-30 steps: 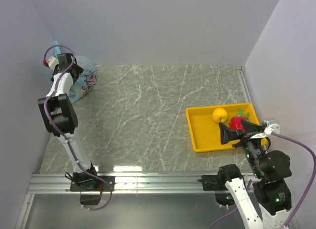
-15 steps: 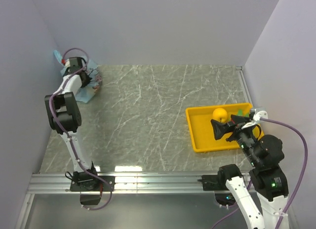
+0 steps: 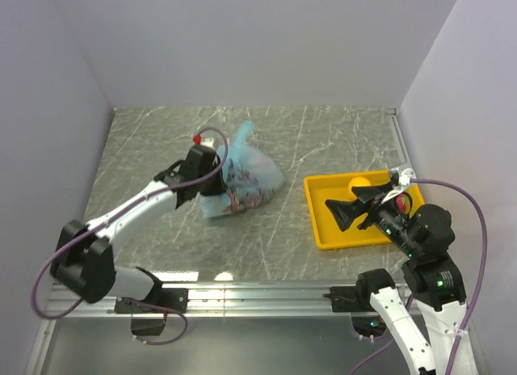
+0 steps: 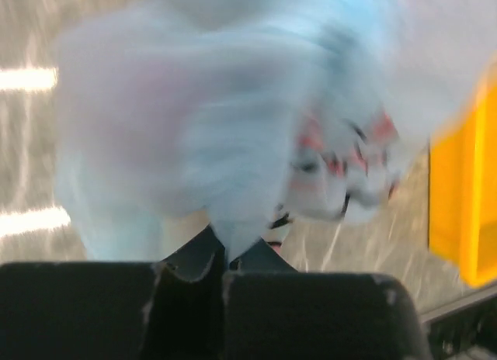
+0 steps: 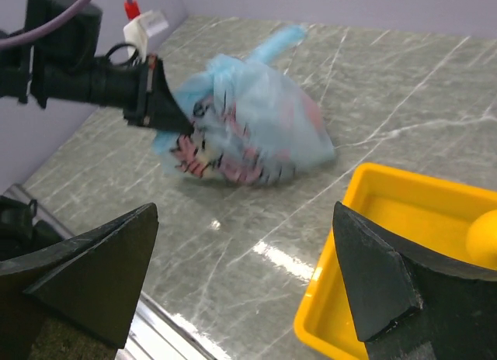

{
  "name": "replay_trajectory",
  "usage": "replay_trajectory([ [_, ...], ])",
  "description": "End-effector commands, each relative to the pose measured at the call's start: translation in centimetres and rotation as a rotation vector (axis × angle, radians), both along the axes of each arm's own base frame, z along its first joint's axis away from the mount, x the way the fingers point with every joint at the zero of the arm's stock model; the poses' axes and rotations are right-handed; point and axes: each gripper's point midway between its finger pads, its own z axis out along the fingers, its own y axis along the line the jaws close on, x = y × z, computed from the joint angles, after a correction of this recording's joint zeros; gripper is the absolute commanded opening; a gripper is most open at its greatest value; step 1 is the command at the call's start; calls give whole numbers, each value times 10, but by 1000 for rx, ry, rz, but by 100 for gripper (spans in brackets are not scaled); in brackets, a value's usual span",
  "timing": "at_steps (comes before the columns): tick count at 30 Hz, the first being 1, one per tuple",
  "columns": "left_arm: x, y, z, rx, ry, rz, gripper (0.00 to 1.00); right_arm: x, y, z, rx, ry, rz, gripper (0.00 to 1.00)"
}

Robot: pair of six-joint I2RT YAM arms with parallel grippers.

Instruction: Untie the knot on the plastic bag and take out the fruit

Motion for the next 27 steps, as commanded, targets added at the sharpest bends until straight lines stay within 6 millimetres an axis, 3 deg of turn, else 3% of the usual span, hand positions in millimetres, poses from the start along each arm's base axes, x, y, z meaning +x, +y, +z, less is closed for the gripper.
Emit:
replay_trajectory([
  [1,-45,5,-7,-43,56,74,2,8,14,-9,21,67,56,100],
  [3,-64,5,3,-91,47,74,13,16,19,-23,13,135,67,100],
  [4,-75,4,7,-130,45,73,29,19,21,-29,12,162,66,100],
  [6,-84,0,17,-186,37,58,48,26,30,-42,0,229,70,100],
  [7,-86,-4,27,-225,33,52,64,30,33,-46,-6,250,53,100],
  [9,-89,-4,51,-269,-9,46,76,36,49,-52,-30,283,56,100],
  [10,-85,-5,73,-288,-51,37,80,38,55,-55,-41,297,55,100],
  [12,-81,-4,100,-277,-102,15,82,44,73,-62,-55,337,45,100],
  [15,-68,-9,113,-221,-133,-23,80,47,106,-70,-63,394,73,100],
  [16,-61,-14,105,-189,-115,-30,79,55,107,-74,-74,401,21,100],
  [18,-51,-26,111,-174,-126,-83,76,63,125,-80,-84,451,10,97],
  [19,-44,-33,95,-141,-79,-100,76,65,130,-84,-97,461,-15,96],
  [21,-43,-48,92,-142,-44,-175,75,71,143,-94,-103,504,-52,92],
  [22,-42,-53,76,-121,6,-191,74,69,149,-99,-100,516,-71,92],
  [27,-50,-66,45,-132,91,-263,69,65,171,-136,-124,569,-92,91],
])
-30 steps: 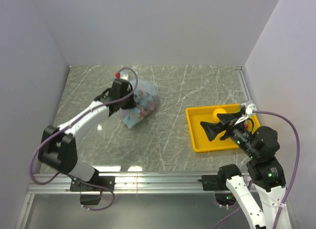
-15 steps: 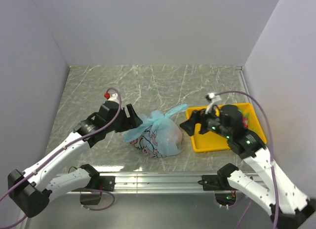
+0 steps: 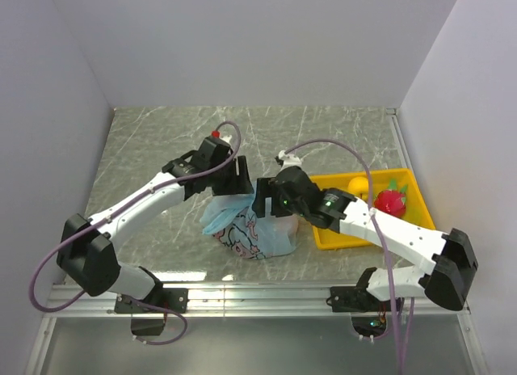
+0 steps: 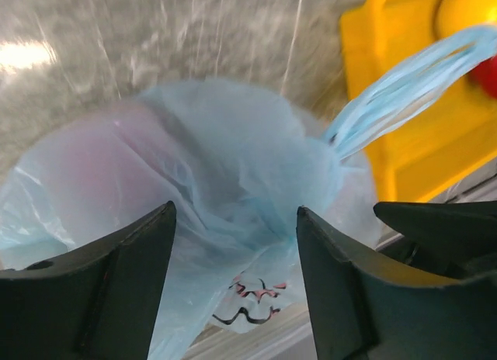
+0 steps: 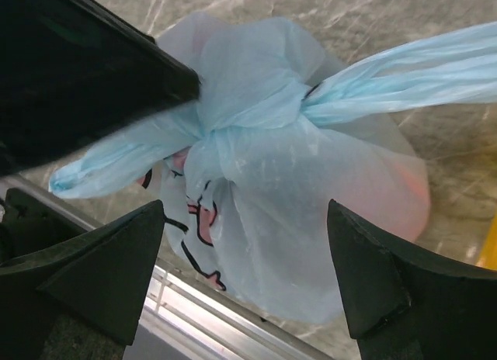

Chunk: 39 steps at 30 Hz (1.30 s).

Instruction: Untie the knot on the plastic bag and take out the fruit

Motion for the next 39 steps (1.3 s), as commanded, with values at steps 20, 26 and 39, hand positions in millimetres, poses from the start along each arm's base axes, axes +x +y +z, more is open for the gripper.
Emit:
replay_trajectory([
  [20,8,83,-60,-63,5,315,0,-4,-70,-65,-144,-58,-305,0],
  [26,24,187,-61,-92,-9,643,1,-4,-108,-37,30,-148,-396,0],
  [39,-4,58,41,-233,-149,90,90,-15,-49,-3,41,-271,39,0],
])
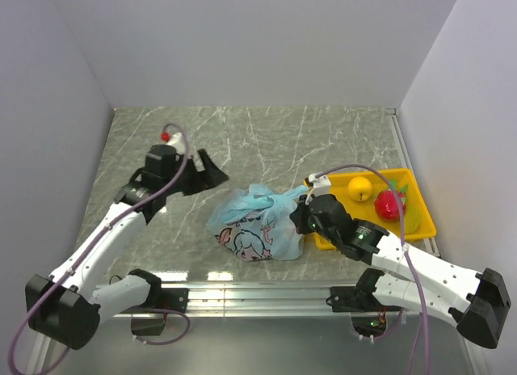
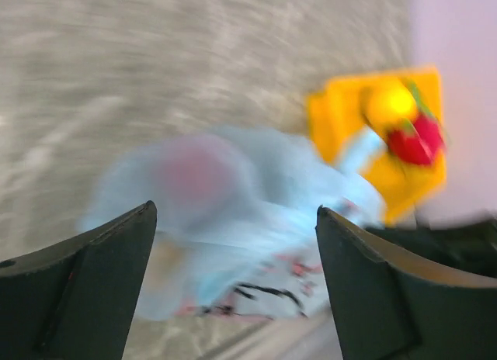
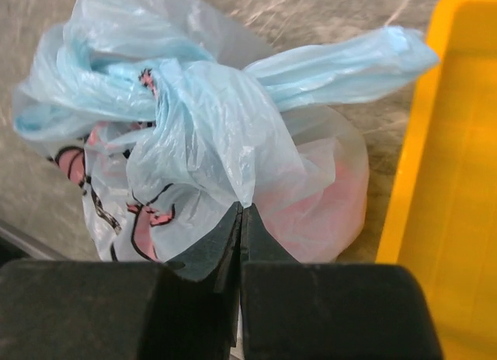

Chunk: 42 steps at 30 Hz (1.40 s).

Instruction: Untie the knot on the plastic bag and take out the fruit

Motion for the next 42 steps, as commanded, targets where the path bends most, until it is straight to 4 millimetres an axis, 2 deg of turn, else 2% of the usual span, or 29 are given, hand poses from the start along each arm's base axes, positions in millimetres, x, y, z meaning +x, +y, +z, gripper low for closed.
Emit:
replay_trajectory([
  [1,-12,-48,15,-13,-18,-152,90,3,21,31,31,-101,116,0],
  [2,-10,-54,13,1,-16,-153,91,3,22,31,25,-106,123,0],
  [3,-15,-69,2,21,11,-194,91,4,22,31,18,-108,125,0],
  [5,-14,-82,0,53,11,-225,93,3,24,31,-1,-113,141,0],
  [6,-19,-95,-9,80,27,-263,93,3,24,30,-12,-113,147,0],
  [8,-19,-107,-10,108,18,-294,93,3,25,30,-23,-118,154,0],
  [9,-20,-114,-22,142,40,-305,93,3,26,30,-27,-123,159,0],
  [11,-15,-119,-27,171,46,-300,93,3,27,28,-36,-121,159,0],
  [12,-14,-121,-37,198,68,-296,92,2,28,28,-39,-121,165,0],
  [15,-9,-127,-39,202,67,-284,88,0,31,24,-58,-117,166,0],
  [16,-2,-122,-40,223,57,-242,85,-1,31,23,-60,-118,169,0],
  [17,-4,-122,-45,219,79,-230,82,-1,32,23,-63,-119,169,0],
  [19,7,-107,-51,270,67,-132,72,-4,33,21,-63,-115,173,0],
  [22,11,-102,-52,247,49,-92,57,-8,32,18,-65,-110,171,0],
  [23,9,-99,-59,244,65,-85,40,-9,31,18,-66,-108,167,0],
  [27,8,-92,-77,267,101,-59,1,-11,21,14,-64,-102,127,0],
  [29,7,-78,-91,309,114,-27,1,-8,7,13,-77,-116,66,0],
  [32,24,-24,-79,344,94,108,1,-5,-15,17,-79,-137,-28,0],
  [33,35,11,-56,309,55,200,0,-2,-22,21,-78,-153,-65,0],
  [35,43,48,-30,319,-12,260,1,0,-32,33,-52,-179,-104,0],
  [36,44,75,-9,320,-53,322,1,2,-37,38,-40,-189,-133,0],
  [37,46,82,10,329,-91,328,1,3,-38,46,-16,-205,-143,0],
  [39,39,86,22,360,-110,283,1,3,-35,49,-6,-213,-130,0],
  [42,16,61,16,269,-69,146,1,5,-22,46,-31,-193,-82,2],
])
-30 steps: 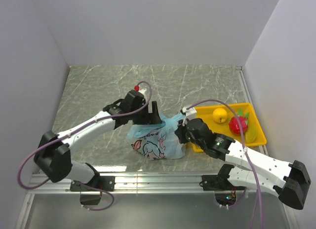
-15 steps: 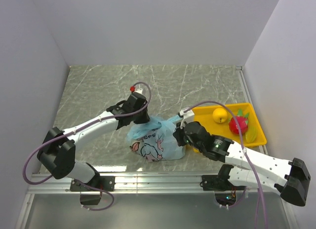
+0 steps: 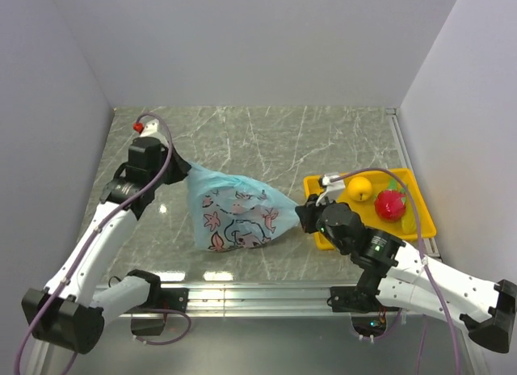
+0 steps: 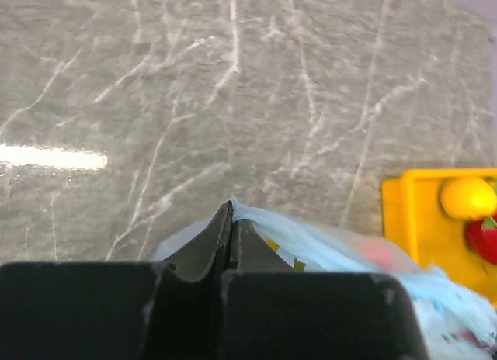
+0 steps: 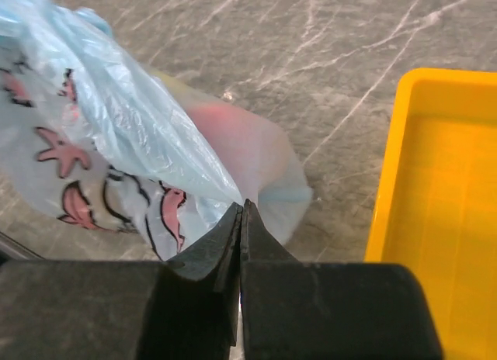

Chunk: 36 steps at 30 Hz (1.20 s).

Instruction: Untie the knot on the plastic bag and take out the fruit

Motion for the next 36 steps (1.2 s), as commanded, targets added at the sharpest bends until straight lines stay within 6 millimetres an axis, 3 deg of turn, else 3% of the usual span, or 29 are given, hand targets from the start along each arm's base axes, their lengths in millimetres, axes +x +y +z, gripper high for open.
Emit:
replay_trajectory([
  [1,-19,-1,-13,20,44,-94,1,6,-5,-2,-79,12,-23,23],
  [2,-33,-17,-28,-49,94,-165,0,5,1,2,-82,14,7,37],
  [3,-41,-23,-27,-83,85,-195,0,4,6,7,-94,8,43,49],
  [4,-49,-29,-31,-114,99,-222,1,4,16,25,-73,-7,75,58],
  [5,-60,-33,-42,-152,137,-235,0,1,20,32,-80,-3,104,74],
  [6,-67,-36,-39,-169,127,-249,1,4,27,56,-69,-37,123,77],
  [9,-88,-38,-42,-211,140,-271,1,5,44,92,-85,-83,183,83],
  [11,-98,-36,-47,-207,161,-272,1,6,59,99,-103,-87,239,84],
  [14,-103,-31,-46,-187,152,-266,1,19,85,94,-181,-93,286,85],
  [18,-109,-27,-42,-178,145,-260,1,41,115,64,-297,-79,316,85],
  [23,-116,-26,-38,-181,137,-265,1,68,129,32,-381,-64,269,84],
  [25,-120,-24,-36,-174,133,-259,1,83,127,16,-412,-46,208,81],
  [27,-122,-20,-34,-163,127,-244,0,94,119,7,-383,-10,159,69],
  [28,-124,-17,-36,-152,136,-234,0,108,107,8,-359,-4,110,52],
  [29,-122,-12,-35,-134,127,-207,1,115,98,10,-338,5,72,42],
  [30,-121,-8,-35,-121,127,-186,1,119,89,15,-319,6,46,25],
  [31,-120,-4,-34,-107,123,-168,1,132,68,18,-309,19,-12,18],
  [32,-116,5,-35,-75,115,-118,0,135,61,23,-282,25,-21,12],
  [34,-108,14,-28,-55,96,-59,1,135,41,46,-231,2,-50,1],
  [36,-93,17,-22,-53,80,-25,1,129,29,81,-148,-42,-48,0],
])
